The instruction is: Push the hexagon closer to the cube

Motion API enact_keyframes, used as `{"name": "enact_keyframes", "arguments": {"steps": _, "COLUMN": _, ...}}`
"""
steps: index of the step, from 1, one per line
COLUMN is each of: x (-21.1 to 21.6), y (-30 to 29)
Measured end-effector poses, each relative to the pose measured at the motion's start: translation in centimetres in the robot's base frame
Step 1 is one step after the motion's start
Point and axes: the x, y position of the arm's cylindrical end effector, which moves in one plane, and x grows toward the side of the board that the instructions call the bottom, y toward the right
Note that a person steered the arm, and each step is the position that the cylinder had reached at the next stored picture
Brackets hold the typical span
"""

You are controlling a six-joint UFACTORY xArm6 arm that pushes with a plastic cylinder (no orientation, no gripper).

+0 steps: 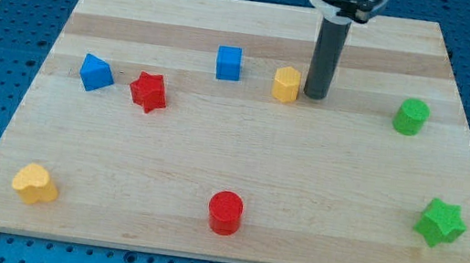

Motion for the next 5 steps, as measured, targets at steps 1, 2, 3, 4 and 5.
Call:
{"name": "enact_keyframes", "arguments": {"steps": 1, "x": 4.5, "y": -0.9}}
{"name": "enact_keyframes", "arguments": {"steps": 2, "x": 5.6, "y": -1.6}}
{"name": "enact_keyframes", "arguments": {"steps": 3, "x": 5.8, "y": -2.4}}
{"name": "enact_keyframes", "arguments": {"steps": 4, "x": 5.8, "y": -5.0}}
{"name": "enact_keyframes", "arguments": {"steps": 5, "x": 4.1, "y": -5.0}}
